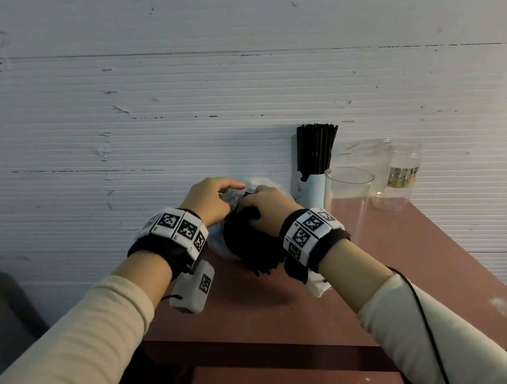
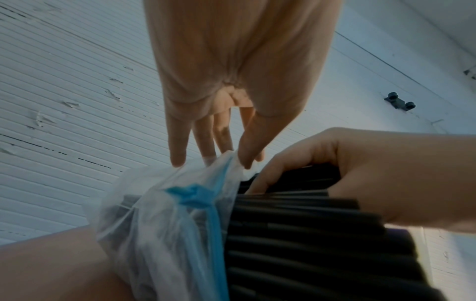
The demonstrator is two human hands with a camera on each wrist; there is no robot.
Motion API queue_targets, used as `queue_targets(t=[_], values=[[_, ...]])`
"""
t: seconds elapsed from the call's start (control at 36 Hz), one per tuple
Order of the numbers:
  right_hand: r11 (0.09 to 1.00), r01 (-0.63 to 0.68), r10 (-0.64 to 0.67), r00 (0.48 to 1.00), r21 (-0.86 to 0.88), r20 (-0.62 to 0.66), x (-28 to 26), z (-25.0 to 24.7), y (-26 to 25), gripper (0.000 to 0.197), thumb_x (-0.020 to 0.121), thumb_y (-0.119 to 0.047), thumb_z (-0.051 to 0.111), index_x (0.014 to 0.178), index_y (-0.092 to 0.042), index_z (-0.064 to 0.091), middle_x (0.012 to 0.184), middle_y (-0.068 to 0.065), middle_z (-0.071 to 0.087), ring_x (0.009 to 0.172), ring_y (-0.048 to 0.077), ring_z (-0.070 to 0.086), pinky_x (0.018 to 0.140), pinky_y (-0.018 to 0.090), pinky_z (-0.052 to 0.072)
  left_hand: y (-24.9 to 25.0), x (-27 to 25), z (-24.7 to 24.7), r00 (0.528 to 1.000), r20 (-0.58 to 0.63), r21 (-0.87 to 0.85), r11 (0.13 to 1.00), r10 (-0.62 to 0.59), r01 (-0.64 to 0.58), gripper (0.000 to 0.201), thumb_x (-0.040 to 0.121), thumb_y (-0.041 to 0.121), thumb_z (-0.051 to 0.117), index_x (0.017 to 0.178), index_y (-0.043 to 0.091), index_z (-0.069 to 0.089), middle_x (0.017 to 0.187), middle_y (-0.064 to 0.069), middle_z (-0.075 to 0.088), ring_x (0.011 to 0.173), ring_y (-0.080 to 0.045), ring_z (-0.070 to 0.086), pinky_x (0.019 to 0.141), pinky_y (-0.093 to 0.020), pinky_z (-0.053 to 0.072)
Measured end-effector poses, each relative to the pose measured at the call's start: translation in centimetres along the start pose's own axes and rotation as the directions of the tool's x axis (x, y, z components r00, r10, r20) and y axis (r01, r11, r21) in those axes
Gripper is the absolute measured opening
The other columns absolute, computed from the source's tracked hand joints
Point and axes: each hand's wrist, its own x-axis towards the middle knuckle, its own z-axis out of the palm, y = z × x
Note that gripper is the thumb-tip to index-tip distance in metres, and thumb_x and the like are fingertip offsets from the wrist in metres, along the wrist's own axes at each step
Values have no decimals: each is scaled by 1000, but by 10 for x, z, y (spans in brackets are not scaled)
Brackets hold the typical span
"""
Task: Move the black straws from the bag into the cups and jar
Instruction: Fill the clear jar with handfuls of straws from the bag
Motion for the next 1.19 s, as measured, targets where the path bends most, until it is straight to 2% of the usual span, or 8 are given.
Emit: queue_targets(t=[0.25,0.39,0.61,0.75,0.86,0.94,1.11,1.19], values=[[997,13,-10,999,72,-45,-9,-5,5,35,90,-12,52,117,-28,68,116,5,64,111,25,56,97,36,44,-4,-2,1,1000,24,-35,999,20,-19,32,89,12,66,118,23,68,126,-2,65,119,-19,58,95,-25,42],[989,51,-36,993,137,-108,-22,-7,19,31,88,-9,58,114,-20,70,116,8,65,109,24,58,97,28,42,-1,-10,4,998,31,29,998,49,-50,45,82,7,68,124,20,64,129,-3,63,122,-20,55,96,-23,38],[988,93,-79,990,126,-118,-44,-19,31,30,88,-11,59,114,-21,70,114,10,64,106,23,58,92,25,40,36,-22,13,944,125,92,943,306,-319,58,70,9,75,126,15,60,128,-1,58,119,-14,51,98,-20,36],[984,142,-130,985,111,-113,-59,-24,36,30,89,-9,59,114,-21,71,112,7,66,103,20,60,88,19,41,62,-21,30,916,229,183,910,328,-372,43,70,13,78,111,7,64,109,-3,64,105,-16,55,86,-15,35],[979,165,-149,980,117,-133,-71,-25,45,29,88,-7,59,112,-19,72,110,6,66,102,19,60,90,21,43,62,-18,44,914,181,172,903,363,-393,30,68,20,78,92,7,66,91,-6,66,89,-21,61,83,-36,50],[977,171,-155,980,126,-127,-78,-28,55,28,88,-13,63,113,-22,71,111,7,63,101,21,59,93,28,44,69,-19,52,912,150,158,902,381,-402,12,74,11,73,72,8,62,72,-6,63,69,-20,56,69,-36,48],[942,270,-209,937,201,-279,-94,-43,72,36,87,-27,69,122,-26,66,114,6,55,103,14,53,86,9,36,76,-11,53,924,123,6,931,361,-365,31,79,34,66,90,5,68,80,-5,69,74,-17,63,71,-33,50],[916,325,-204,883,236,-423,-104,-59,74,39,89,-32,66,127,-26,62,117,3,54,106,11,53,93,14,41,90,-11,50,927,92,-70,931,364,-359,36,80,36,64,103,10,68,87,-2,70,80,-14,65,72,-21,49]])
